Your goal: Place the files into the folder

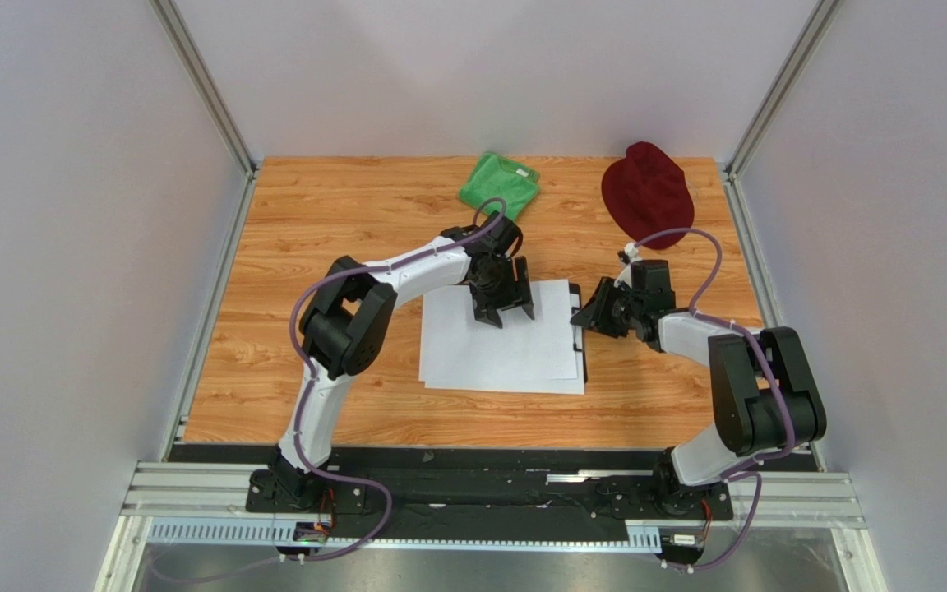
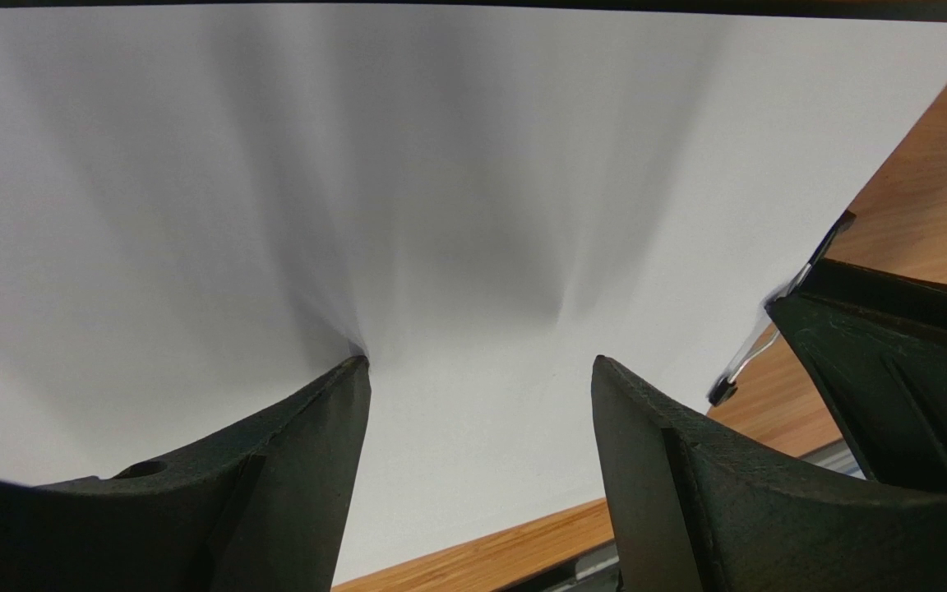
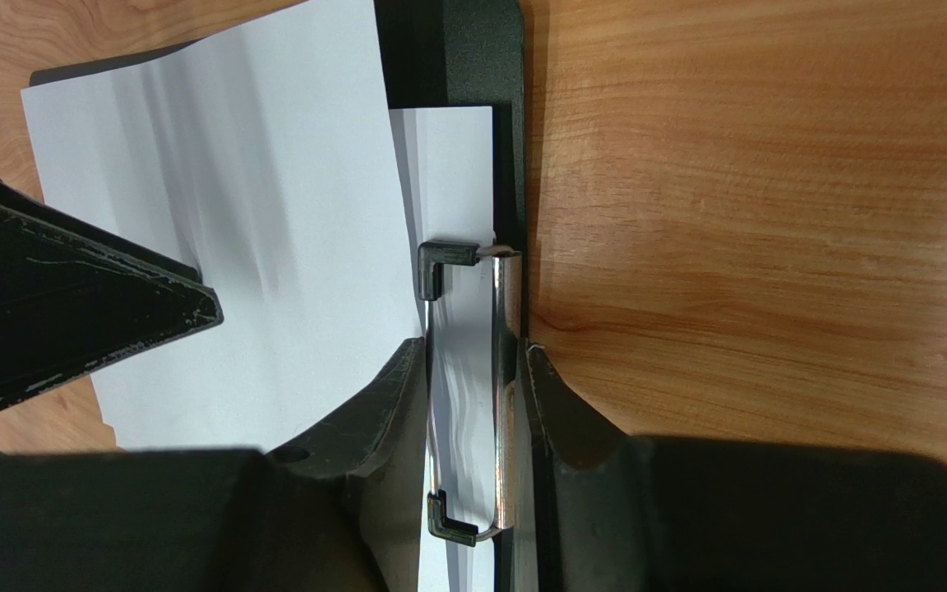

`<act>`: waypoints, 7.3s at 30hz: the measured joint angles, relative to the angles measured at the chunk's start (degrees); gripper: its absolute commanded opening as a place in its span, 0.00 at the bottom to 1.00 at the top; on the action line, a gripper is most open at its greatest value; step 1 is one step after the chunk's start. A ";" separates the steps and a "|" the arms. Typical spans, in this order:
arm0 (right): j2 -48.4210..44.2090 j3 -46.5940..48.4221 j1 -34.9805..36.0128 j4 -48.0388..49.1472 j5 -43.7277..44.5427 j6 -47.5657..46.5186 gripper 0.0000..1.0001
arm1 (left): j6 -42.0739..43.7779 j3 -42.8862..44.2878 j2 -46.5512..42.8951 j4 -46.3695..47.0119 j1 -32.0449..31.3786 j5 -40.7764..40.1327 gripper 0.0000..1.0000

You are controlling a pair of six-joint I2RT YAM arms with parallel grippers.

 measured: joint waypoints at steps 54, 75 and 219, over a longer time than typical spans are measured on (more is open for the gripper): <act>-4.20 -2.43 0.85 -3.76 1.75 -0.04 0.00 | 0.50 -3.87 -1.14 13.55 -2.34 10.25 0.68; -4.66 -2.80 2.91 -2.93 3.80 -1.92 0.00 | -3.54 -2.86 2.71 16.59 -1.75 13.86 0.68; -4.48 -8.09 3.10 7.74 -0.83 8.07 0.00 | 10.36 -45.81 -35.43 15.50 20.68 13.73 0.59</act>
